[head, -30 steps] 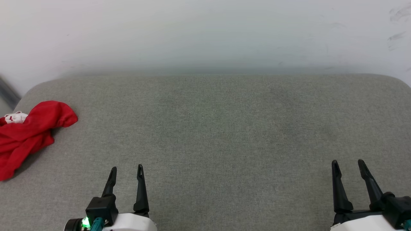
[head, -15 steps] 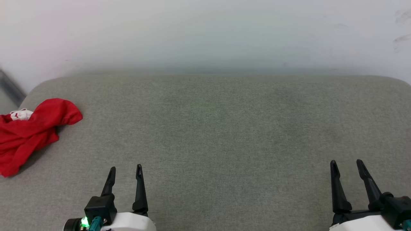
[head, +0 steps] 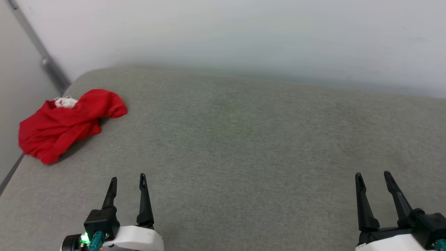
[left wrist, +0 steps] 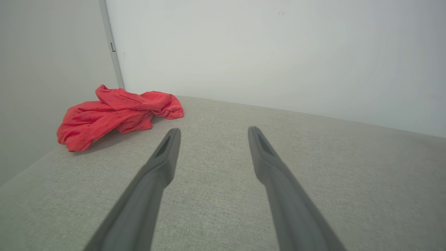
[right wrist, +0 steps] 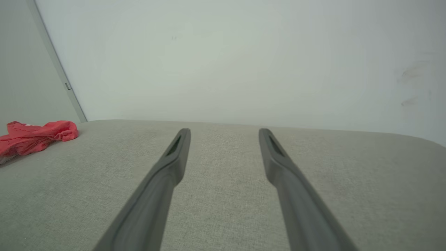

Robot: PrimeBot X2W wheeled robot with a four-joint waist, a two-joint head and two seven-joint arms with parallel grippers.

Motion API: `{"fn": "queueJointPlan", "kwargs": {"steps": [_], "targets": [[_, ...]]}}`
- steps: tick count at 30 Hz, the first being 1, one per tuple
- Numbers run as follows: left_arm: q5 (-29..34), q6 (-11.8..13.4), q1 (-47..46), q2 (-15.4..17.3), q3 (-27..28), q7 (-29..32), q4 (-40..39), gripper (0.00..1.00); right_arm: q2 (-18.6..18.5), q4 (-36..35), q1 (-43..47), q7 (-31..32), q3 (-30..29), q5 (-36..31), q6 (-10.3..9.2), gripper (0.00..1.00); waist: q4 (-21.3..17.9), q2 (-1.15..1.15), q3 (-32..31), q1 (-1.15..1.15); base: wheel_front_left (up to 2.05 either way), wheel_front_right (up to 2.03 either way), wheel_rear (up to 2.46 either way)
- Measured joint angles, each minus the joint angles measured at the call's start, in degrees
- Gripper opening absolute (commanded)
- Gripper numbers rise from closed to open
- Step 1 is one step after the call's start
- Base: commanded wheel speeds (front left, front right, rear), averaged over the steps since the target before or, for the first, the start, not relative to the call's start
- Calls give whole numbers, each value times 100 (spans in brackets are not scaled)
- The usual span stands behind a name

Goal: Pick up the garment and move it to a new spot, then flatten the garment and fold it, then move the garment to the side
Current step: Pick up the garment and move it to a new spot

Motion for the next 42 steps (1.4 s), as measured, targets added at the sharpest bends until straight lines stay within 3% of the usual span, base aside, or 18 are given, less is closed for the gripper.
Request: {"fn": "queueJointPlan", "kwargs": {"steps": [25,33,42], "targets": [[-8,147,6,2,198,0,-54,100,0,-70,43,0,102,-127,1,100,1893,0,23,0,0,0,0],[-19,166,13,2,235,0,-35,100,0,-70,43,0,123,-166,0,100,2056,0,71,0,0,0,0],[12,104,-107,1,398,0,29,100,0,-114,20,0,153,-180,1,100,1878,0,148,0,0,0,0]]}}
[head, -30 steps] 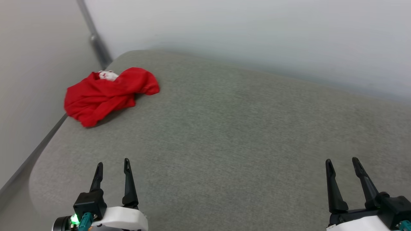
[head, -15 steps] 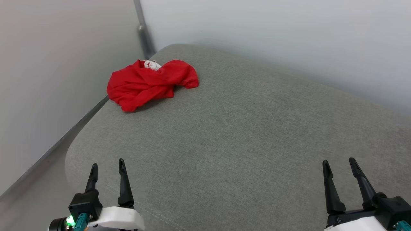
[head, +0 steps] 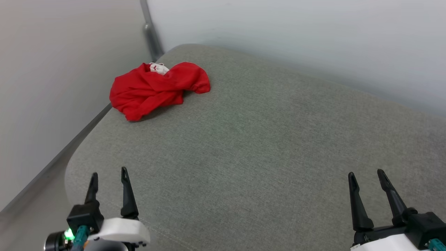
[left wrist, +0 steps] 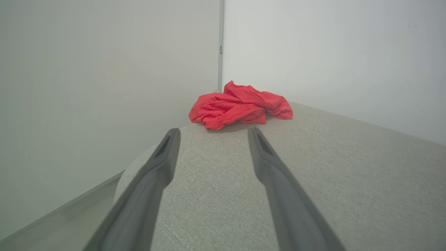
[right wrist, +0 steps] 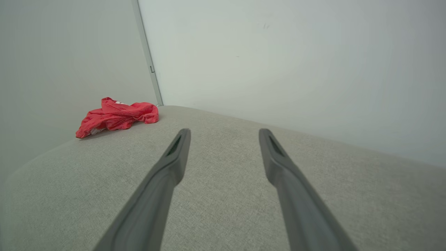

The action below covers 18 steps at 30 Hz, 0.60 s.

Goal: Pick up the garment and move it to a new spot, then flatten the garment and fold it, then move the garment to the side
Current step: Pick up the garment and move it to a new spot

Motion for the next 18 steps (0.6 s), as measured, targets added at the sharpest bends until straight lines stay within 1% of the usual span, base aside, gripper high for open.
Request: {"fn": "queueJointPlan", "kwargs": {"steps": [4,7,9,11,15,16,18], "targets": [[89,-145,-307,14,170,0,8,100,0,-42,-58,0,-14,-58,0,100,-126,0,95,0,0,0,0],[127,-278,-712,124,333,0,68,100,0,-94,-127,0,-18,-127,0,100,-220,0,216,0,0,0,0],[38,-421,-1040,237,476,0,157,100,2,-126,-163,0,-21,-183,0,100,-282,0,320,0,0,0,0],[-63,-503,-1406,296,655,0,169,100,1,-159,-248,0,-46,-254,0,100,-347,0,446,0,0,0,0],[-168,-740,-2259,646,932,0,502,100,0,-267,-428,0,-134,-472,0,100,-479,0,771,0,0,0,0],[-127,-758,-2466,757,968,0,545,100,0,-294,-478,0,-147,-514,0,100,-511,0,863,0,0,0,0],[-135,-814,-2902,865,1042,-1,612,100,1,-365,-582,0,-182,-620,0,100,-576,0,1058,0,0,0,0]]}}
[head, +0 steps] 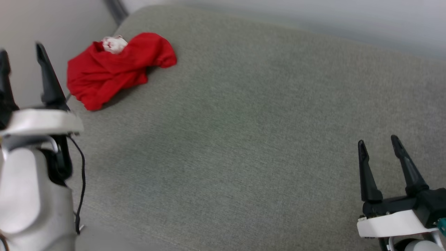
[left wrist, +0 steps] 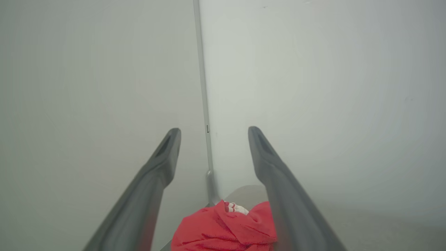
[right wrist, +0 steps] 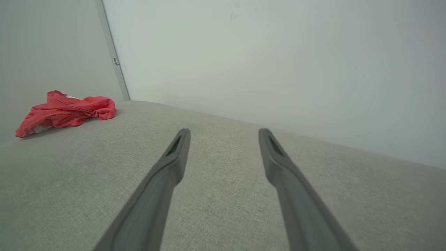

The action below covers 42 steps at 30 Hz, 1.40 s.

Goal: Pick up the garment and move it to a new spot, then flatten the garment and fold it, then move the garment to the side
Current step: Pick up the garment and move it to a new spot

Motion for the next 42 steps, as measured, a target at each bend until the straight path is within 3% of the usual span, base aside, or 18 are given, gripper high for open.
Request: {"fn": "queueJointPlan", "kwargs": {"steps": [9,14,24,30,34,38,42], "targets": [[-166,-213,-1937,858,356,7,761,100,0,-657,-355,0,-123,-438,0,100,-280,0,1001,1,0,0,0],[-342,-358,-2866,1466,434,372,1472,100,0,-1039,-499,0,-179,-549,0,100,-445,0,1508,1,0,0,0],[-1000,-632,-3655,2174,-178,2455,3065,100,0,-1483,-578,0,-162,-681,0,100,-738,0,2091,1,0,0,0],[-2163,-637,-3665,2412,-1042,4069,3256,100,0,-1661,-593,0,-154,-837,0,100,-790,0,2329,1,0,0,0],[-2950,-637,-3545,2614,-1302,4932,3323,100,0,-1788,-604,0,-183,-935,0,100,-822,0,2531,0,0,0,0],[-3535,-638,-3385,2684,-1546,5559,3323,100,0,-1887,-616,0,-190,-1007,0,100,-854,0,2739,0,0,0,0],[-3883,-637,-3286,2753,-1747,5791,3317,100,0,-1947,-669,0,-203,-1035,0,100,-908,0,2936,0,0,0,0]]}}
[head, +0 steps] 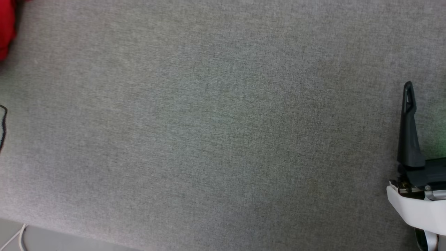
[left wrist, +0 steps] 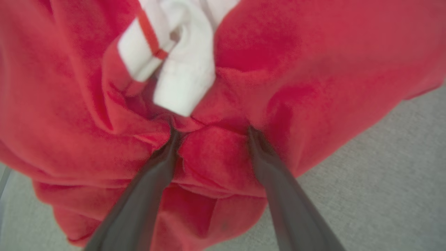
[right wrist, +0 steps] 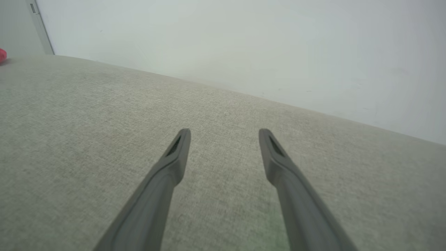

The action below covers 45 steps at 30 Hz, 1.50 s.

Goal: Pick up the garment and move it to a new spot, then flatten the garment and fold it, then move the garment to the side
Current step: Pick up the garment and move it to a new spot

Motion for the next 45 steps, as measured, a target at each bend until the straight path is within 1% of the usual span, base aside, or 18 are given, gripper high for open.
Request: {"fn": "queueJointPlan", "kwargs": {"steps": [6,7,8,15,19,22,25,33,39,45], "targets": [[-248,1,15,141,-326,-16,-32,100,0,-65,-2,-3,0,-16,0,100,-74,0,154,-1,0,0,0],[-256,1,15,165,-405,-45,-46,88,0,-64,-3,-3,-1,-23,0,100,-77,0,154,-1,0,0,0],[-263,1,15,182,-457,-104,-45,0,0,-60,-5,-3,-1,-23,0,100,-78,0,145,-1,0,0,0],[-376,1,36,292,-901,-515,-129,0,0,102,-29,0,49,45,0,100,-50,0,-105,-1,0,0,0],[-372,0,-46,495,-1179,-743,-314,0,0,260,-60,0,134,149,0,100,-33,0,-360,0,0,0,0],[-347,0,-210,756,-1478,-913,-630,0,0,444,-118,0,183,299,0,100,-43,0,-669,-1,0,0,0],[-330,0,-376,899,-1744,-983,-902,0,0,583,-117,0,205,434,0,100,-64,0,-923,-1,0,0,0],[-321,0,-965,1053,-2417,-1024,-1814,0,-1,887,-112,0,244,724,0,100,-172,0,-1553,-1,0,0,0],[-235,0,-1414,995,-2931,-920,-2421,0,-2,1067,-47,0,253,935,0,100,-348,0,-1958,-1,0,0,0],[-144,-1,-1734,760,-3426,-805,-2878,0,-3,1218,40,0,235,1133,0,100,-652,0,-2292,-1,0,0,0]]}}
